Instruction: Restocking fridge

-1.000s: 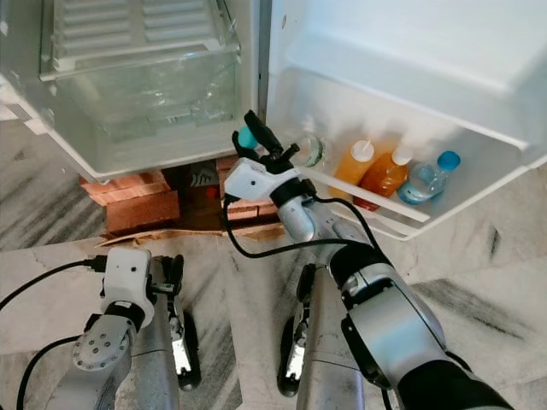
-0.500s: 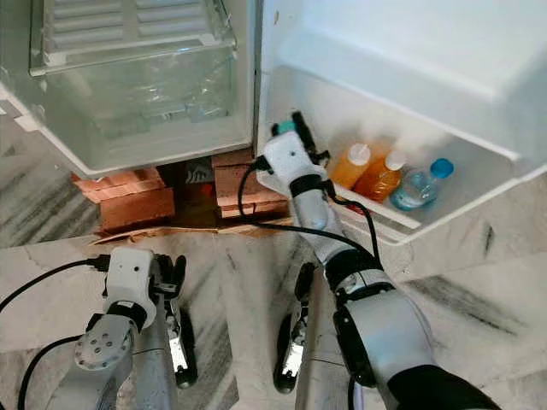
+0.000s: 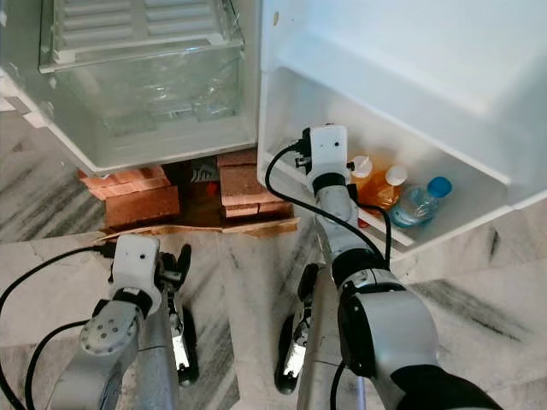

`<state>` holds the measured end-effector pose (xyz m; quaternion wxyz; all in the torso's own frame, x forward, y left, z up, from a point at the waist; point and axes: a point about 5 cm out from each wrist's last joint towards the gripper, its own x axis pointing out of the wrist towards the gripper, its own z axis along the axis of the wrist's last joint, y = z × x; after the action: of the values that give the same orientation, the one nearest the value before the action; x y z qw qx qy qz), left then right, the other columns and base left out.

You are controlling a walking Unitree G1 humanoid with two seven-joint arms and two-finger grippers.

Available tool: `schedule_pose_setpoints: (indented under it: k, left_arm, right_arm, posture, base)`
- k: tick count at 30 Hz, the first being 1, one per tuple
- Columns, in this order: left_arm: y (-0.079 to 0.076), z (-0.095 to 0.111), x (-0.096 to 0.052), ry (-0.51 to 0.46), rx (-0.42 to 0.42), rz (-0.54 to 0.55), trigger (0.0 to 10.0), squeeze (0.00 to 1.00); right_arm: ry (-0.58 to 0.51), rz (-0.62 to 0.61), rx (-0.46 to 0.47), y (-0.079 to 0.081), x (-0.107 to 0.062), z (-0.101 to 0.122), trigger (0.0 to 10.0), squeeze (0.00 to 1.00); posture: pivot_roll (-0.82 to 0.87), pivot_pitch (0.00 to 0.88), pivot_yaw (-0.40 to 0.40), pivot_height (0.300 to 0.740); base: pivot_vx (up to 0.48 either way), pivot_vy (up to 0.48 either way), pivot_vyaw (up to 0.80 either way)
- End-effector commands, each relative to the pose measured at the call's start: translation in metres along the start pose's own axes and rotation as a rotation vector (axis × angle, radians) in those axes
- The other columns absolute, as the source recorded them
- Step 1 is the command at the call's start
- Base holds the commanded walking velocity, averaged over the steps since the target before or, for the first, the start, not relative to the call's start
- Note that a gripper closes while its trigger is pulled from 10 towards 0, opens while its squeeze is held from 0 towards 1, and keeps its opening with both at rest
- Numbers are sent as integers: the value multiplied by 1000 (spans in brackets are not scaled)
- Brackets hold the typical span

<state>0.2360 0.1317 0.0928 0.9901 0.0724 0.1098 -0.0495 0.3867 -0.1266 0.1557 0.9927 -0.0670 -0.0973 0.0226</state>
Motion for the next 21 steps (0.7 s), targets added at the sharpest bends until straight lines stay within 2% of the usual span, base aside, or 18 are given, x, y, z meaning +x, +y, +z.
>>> schedule_pose_setpoints:
  k: [1,7,10,21]
  left_arm:
    - [-3,-11,-2,47,4,-15,10000,0]
    - [-4,-12,4,50,11,-21,10000,0]
    - [-3,-14,8,53,16,-20,10000,0]
    - [-3,-14,27,39,15,-28,10000,0]
  right_arm:
    - [142,24,32,4,-16,-30,10000,1000]
    - [147,42,103,1,-12,-27,10000,1000]
    - [129,87,177,3,-7,-19,10000,1000]
    - [-62,227,209,7,12,22,10000,1000]
  posture:
    - [287,352,-72,528]
    - [278,327,-77,528]
    - [264,307,-80,528]
    - [216,234,-70,528]
  base:
    - [0,0,0]
    - [0,0,0]
    - [0,0,0]
    - [0,0,0]
